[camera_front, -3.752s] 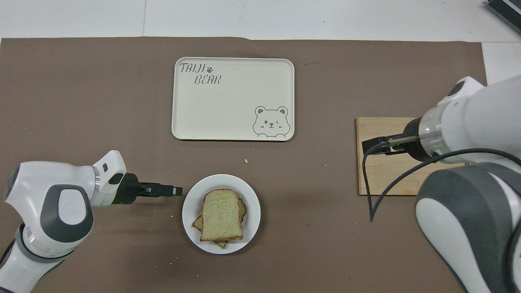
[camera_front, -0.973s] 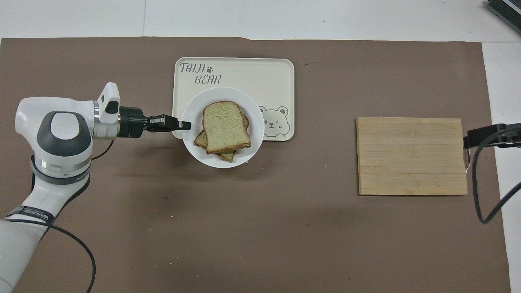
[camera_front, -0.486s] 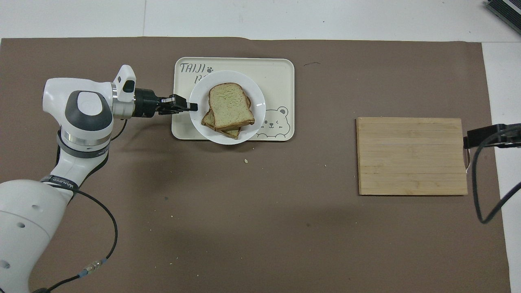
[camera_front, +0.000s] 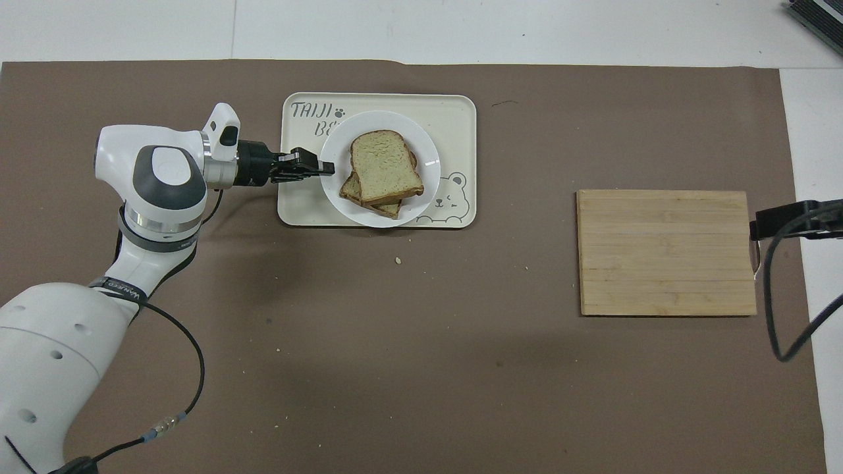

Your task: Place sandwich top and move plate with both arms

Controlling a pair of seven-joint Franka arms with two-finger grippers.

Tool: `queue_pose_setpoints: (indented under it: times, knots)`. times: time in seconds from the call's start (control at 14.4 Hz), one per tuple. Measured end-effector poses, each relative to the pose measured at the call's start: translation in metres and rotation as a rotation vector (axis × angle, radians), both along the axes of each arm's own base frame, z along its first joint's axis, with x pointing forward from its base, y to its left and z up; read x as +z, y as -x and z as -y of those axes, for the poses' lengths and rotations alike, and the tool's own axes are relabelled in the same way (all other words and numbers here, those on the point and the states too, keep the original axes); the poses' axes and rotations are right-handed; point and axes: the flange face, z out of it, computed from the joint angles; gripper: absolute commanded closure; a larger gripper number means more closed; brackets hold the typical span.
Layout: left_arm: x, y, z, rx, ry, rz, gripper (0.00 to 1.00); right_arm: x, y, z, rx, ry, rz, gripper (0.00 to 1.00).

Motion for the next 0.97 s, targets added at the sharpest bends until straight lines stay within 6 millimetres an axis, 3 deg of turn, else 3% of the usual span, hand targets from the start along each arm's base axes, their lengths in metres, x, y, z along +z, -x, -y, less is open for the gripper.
queue_pose_setpoints:
  times: [0.35,0.56,0.83,0.97]
  knots:
    - [0.022,-0.013,-0.021,0.026,-0.036,0.030,0.00,0.000,0.000,0.000,0.000,0.000,0.000,0.00]
    - [0.054,-0.014,-0.044,0.018,-0.187,0.021,0.00,0.000,0.000,0.000,0.000,0.000,0.000,0.00]
    - [0.109,-0.008,-0.058,0.018,-0.371,0.019,0.00,0.000,0.000,0.000,0.000,0.000,0.000,0.00]
    - [0.125,-0.004,-0.075,0.001,-0.467,0.020,0.00,0.000,0.000,0.000,0.000,0.000,0.000,0.00]
